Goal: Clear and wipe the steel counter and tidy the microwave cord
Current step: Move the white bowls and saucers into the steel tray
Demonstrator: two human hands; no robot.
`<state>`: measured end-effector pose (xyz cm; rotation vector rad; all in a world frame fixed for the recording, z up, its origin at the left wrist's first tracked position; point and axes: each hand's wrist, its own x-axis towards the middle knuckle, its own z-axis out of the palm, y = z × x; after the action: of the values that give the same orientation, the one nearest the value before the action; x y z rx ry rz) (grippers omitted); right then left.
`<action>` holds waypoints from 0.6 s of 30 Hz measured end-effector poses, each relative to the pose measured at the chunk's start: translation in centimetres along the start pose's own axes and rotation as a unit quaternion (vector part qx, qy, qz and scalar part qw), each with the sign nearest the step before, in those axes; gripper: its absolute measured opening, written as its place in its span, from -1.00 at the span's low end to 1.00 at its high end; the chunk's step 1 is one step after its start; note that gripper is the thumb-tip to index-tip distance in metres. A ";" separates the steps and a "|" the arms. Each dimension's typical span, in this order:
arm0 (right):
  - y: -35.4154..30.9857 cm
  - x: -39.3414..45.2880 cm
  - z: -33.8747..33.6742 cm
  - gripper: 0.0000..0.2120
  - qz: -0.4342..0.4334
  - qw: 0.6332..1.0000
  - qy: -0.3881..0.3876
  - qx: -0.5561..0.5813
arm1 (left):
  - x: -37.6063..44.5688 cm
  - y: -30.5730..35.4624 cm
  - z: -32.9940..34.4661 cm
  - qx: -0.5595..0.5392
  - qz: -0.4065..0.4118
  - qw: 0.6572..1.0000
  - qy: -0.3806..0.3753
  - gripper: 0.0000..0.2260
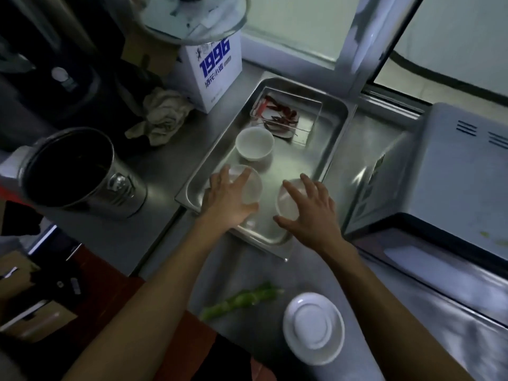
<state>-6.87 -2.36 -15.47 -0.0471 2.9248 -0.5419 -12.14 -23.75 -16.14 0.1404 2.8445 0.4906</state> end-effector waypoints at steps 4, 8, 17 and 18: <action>-1.3 3.6 0.0 -0.18 0.035 0.999 0.007 0.001 | 5.1 -1.4 -0.7 0.014 0.030 0.999 -0.017 -0.20; -2.3 6.3 0.1 -0.17 0.060 0.998 0.015 0.005 | 9.6 -1.3 -2.2 0.026 0.063 0.997 -0.026 -0.22; -1.9 11.3 -0.2 -0.17 0.096 0.995 0.026 0.025 | 17.5 0.4 -1.7 0.028 0.096 0.994 -0.046 -0.22; -1.8 11.8 -0.2 -0.17 0.097 0.995 0.026 0.029 | 18.1 0.4 -1.3 0.031 0.096 0.994 -0.052 -0.22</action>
<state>-18.53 -4.66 -16.52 0.2597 2.9177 -0.6042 -29.88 -21.31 -18.98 0.4407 2.7586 0.4192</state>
